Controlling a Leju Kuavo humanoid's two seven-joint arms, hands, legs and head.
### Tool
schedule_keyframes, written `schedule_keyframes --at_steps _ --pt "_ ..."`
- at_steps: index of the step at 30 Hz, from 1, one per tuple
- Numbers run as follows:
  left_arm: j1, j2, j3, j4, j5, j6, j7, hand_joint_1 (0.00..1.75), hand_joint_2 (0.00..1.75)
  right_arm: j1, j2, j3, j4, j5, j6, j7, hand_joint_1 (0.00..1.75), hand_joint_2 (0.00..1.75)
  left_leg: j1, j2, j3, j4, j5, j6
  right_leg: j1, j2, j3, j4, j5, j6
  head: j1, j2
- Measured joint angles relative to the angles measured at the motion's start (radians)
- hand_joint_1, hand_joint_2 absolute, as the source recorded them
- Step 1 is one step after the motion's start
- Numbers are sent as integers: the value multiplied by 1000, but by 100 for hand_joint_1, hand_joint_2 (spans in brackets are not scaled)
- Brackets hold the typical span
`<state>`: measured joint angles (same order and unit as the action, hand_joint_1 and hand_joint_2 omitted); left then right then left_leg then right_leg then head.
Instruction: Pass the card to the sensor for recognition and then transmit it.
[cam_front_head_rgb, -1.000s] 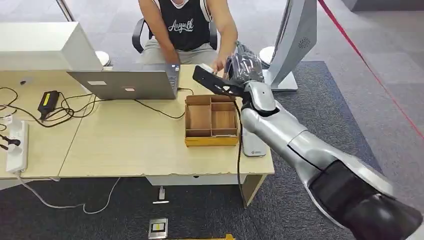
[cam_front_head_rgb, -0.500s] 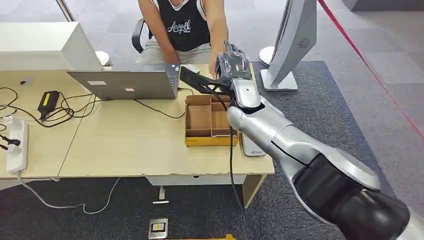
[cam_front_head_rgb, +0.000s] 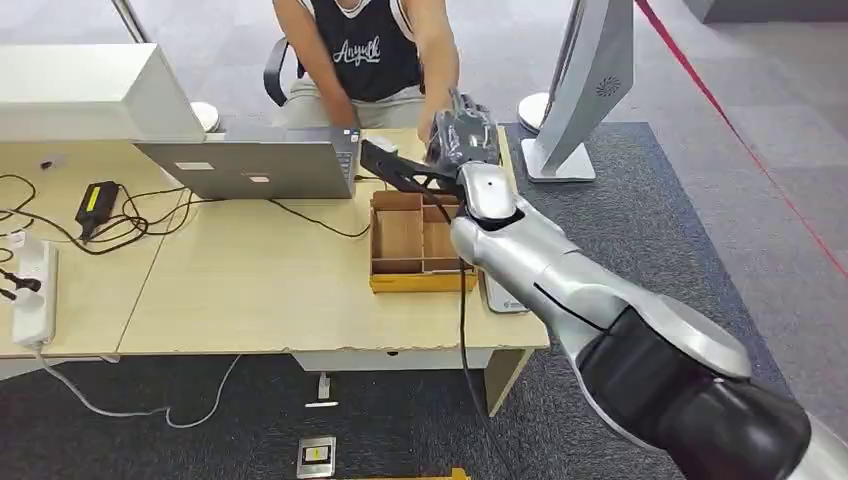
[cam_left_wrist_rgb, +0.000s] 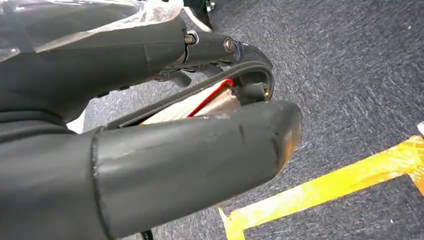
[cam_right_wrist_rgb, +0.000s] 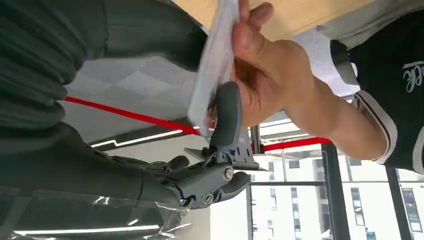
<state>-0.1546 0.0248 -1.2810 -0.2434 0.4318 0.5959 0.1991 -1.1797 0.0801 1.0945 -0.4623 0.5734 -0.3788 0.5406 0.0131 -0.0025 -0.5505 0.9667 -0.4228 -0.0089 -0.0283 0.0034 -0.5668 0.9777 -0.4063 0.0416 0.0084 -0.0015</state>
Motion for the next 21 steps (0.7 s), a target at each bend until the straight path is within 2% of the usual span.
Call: schedule_keyframes --at_steps 6,7,13,15,18,19,21 --pt "4 0 0 0 -2 0 0 0 0 0 2 2 16 -2 -19 10 0 175 0 0 0 0 0 0 0 0 0 0 0 0 0 0" --pt "4 0 0 0 -2 0 0 0 0 0 2 3 18 -2 -19 12 0 0 0 0 0 0 0 0 0 0 0 0 0 0 0 0" --pt "4 0 0 0 -8 0 8 0 0 0 0 7 26 -21 -28 6 0 0 0 0 0 0 0 0 0 0 0 0 0 0 0 0" --pt "7 0 0 0 -6 7 9 0 0 0 -2 4 25 -61 -42 -29 0 0 0 0 0 0 0 0 0 0 0 0 0 0 0 0" --pt "17 0 0 0 11 22 12 0 0 12 -3 -8 -4 -126 -41 -119 0 0 0 0 0 0 0 0 0 0 0 0 0 0 0 0" --pt "21 0 0 0 15 24 14 0 0 21 -4 -11 -26 -135 -41 -143 0 175 0 0 1 0 0 0 0 0 0 0 0 0 0 0" --pt "28 0 0 0 20 27 14 0 0 43 -11 -12 -69 -149 -41 -144 0 175 0 0 1 0 0 0 0 0 0 0 0 0 0 0"
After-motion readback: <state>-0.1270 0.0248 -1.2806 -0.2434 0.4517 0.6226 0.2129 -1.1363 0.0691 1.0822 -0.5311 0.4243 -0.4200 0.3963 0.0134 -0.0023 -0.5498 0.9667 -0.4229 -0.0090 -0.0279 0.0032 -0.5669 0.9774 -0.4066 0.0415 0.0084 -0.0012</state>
